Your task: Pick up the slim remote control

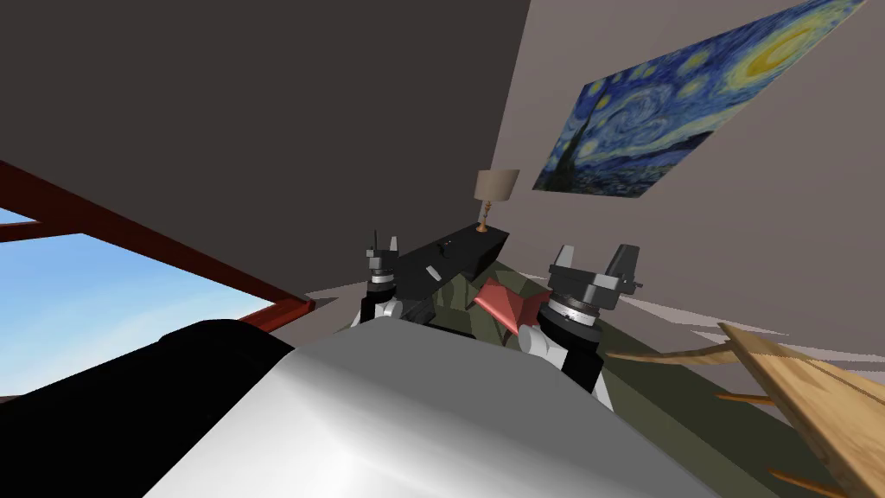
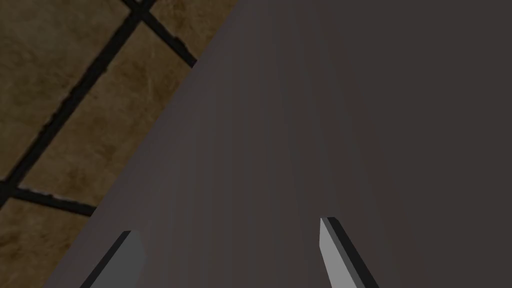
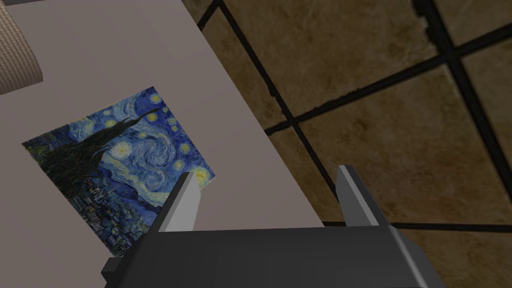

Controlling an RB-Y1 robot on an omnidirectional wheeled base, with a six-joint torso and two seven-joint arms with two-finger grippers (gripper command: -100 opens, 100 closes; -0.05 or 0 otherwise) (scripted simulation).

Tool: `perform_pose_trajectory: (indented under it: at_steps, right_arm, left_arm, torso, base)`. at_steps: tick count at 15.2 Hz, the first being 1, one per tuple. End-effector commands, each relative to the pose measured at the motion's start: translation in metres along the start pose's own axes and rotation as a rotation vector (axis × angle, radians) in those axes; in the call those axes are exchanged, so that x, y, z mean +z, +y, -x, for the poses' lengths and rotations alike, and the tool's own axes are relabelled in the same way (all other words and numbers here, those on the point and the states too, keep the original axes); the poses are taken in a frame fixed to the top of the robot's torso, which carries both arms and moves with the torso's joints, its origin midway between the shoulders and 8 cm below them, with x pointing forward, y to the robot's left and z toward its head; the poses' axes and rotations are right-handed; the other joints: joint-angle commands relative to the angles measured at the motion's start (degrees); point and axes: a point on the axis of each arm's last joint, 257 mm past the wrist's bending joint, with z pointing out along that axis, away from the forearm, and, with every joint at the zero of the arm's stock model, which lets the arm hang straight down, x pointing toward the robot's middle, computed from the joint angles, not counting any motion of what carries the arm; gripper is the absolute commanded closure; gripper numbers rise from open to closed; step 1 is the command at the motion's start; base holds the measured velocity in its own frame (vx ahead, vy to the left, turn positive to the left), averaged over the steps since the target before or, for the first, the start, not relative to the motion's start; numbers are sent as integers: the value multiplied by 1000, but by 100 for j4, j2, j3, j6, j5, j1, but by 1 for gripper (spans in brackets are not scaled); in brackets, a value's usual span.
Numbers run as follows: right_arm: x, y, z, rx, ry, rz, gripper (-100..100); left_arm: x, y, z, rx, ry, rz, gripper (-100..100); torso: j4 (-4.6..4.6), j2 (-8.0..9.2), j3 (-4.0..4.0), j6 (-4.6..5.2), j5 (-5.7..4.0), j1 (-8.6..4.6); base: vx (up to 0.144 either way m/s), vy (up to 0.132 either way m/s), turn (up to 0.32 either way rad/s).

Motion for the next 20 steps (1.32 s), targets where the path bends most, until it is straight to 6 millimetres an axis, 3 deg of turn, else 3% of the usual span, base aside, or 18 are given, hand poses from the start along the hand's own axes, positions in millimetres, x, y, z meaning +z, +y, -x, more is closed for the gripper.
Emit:
perform_pose_trajectory:
  at_steps: [1,5,6,8,9,10,11,12,13,14,15,16,17,20]
  right_arm:
    - [0,0,0,0,0,0,0]
    - [0,0,0,0,0,0,0]
    - [0,0,0,0,0,0,0]
    - [0,0,0,0,0,0,0]
    - [0,0,0,0,0,0,0]
    - [0,0,0,0,0,0,0]
    - [0,0,0,0,0,0,0]
    - [0,0,0,0,0,0,0]
    - [0,0,0,0,0,0,0]
    - [0,0,0,0,0,0,0]
    - [0,0,0,0,0,0,0]
    - [0,0,0,0,0,0,0]
    - [0,0,0,0,0,0,0]
    - [0,0,0,0,0,0,0]
  left_arm:
    - [-1,7,-1,12,24,22,-100]
    - [-8,48,1,66,85,143,-100]
    - [-8,48,1,66,85,143,-100]
    - [-15,78,8,106,109,232,-100]
    - [-15,79,8,106,109,234,-100]
    - [-20,96,13,128,120,286,-100]
    - [-20,96,13,128,120,286,-100]
    - [-26,114,19,152,129,338,-100]
    - [-26,115,19,152,129,342,-100]
    - [-32,132,27,177,137,392,-100]
    - [-33,134,27,178,137,402,-100]
    - [-41,152,35,204,144,457,-100]
    - [-41,154,35,205,144,464,-100]
    - [-58,188,55,260,154,572,-100]
  torso:
    - [0,0,0,0,0,0]
    - [0,2,1,2,-3,-15]
    - [0,-1,0,3,-4,-18]
    - [-1,-6,-3,2,-3,-14]
    - [-2,-9,-5,2,-2,-11]
    - [-3,-11,-6,2,-2,-7]
    - [-3,-13,-7,2,-1,-6]
    - [-3,-13,-8,1,-1,-4]
    - [-3,-13,-8,2,-1,-2]
    - [-3,-13,-8,1,0,-2]
    - [-3,-15,-8,3,0,-3]
    - [-4,-16,-9,2,0,-3]
    - [-4,-17,-10,2,0,-3]
    - [-4,-17,-10,2,-1,-4]
  base:
    - [-8,-17,-34]
    - [-5,-46,-100]
    - [9,-40,-95]
    - [21,-29,-105]
    - [29,-17,-109]
    - [31,-15,-124]
    - [29,-11,-85]
    - [26,-10,-98]
    - [26,-7,-94]
    - [32,-10,-143]
    - [35,-9,-108]
    - [41,-11,-104]
    - [39,-12,-95]
    - [38,-12,-141]
